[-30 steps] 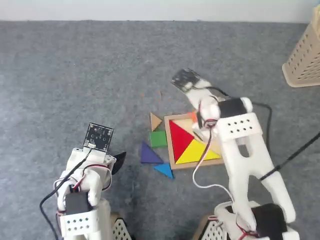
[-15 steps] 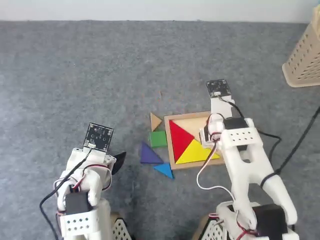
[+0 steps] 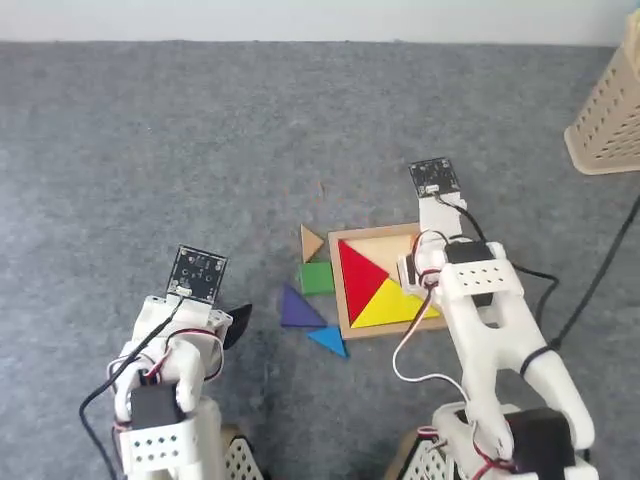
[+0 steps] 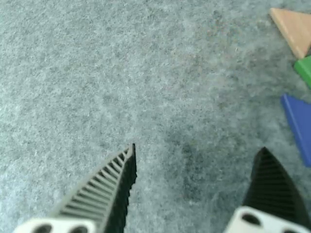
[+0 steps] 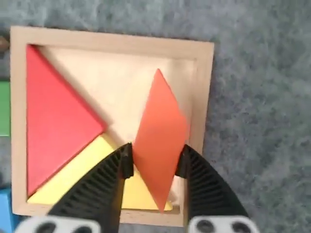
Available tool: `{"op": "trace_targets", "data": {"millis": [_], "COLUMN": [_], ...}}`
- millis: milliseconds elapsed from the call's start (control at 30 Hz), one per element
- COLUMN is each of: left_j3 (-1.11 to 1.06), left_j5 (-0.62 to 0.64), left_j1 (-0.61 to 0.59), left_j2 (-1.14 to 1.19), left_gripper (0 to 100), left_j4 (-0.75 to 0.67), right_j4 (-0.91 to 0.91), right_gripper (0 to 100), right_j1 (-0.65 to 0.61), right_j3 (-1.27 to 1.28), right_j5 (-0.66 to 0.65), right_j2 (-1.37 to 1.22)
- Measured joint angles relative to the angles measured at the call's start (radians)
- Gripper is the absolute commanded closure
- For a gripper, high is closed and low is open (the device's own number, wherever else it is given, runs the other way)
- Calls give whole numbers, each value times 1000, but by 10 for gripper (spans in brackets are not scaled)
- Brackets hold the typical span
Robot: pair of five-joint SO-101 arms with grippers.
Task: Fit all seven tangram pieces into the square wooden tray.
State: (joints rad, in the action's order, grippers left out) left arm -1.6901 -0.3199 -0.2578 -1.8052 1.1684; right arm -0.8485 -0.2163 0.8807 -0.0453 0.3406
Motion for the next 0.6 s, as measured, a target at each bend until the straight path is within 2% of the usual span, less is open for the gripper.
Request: {"op": "trace_targets", "data": {"millis": [467,600], "left_j3": [0,0], "left_j5": [0,0], "left_j1": [0,0], "left_j2": [0,0], "left_gripper": [647,647], "left_j4": [0,0], "right_j4": [0,0], "right_gripper": [861,993], "right_j1": [2,12], "right_j3": [3,-14], "right_j5": [0,0], "right_j2": [0,0]}}
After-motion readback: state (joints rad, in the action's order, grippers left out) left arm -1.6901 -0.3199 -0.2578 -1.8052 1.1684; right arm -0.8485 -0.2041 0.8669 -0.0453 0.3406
